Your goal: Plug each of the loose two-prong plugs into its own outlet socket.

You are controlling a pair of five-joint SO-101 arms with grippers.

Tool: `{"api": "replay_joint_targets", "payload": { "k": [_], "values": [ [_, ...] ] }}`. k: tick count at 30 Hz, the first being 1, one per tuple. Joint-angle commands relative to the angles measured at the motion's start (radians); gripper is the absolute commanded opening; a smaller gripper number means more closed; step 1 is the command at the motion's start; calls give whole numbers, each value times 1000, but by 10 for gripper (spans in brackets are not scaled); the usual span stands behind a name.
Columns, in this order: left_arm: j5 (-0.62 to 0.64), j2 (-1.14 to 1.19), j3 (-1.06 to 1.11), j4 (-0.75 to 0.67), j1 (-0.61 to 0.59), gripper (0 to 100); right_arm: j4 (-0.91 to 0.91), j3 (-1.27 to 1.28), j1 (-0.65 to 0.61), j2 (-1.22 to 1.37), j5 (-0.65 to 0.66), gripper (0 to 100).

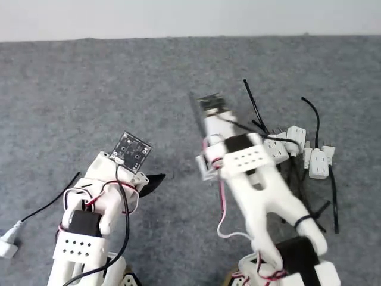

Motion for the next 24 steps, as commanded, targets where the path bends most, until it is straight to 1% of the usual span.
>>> {"api": "replay_joint_targets", "payload": {
  "k": [1,10,15,19,21,24],
  "values": [
    [51,-18,-35,-25,-18,390,7,-75,-93,-15,-12,9],
    [57,-18,-38,-28,-26,390,-65,-152,-188,165,14,9],
    [58,-18,-51,-46,-104,390,-61,-238,-193,291,12,9],
    [58,-18,-53,-49,-109,390,-53,-278,-193,375,14,16],
    [58,-18,-53,-49,-110,390,-16,-313,-194,403,14,46],
    [72,-18,-54,-49,-114,390,45,-377,-194,432,12,136]
  ]
}}
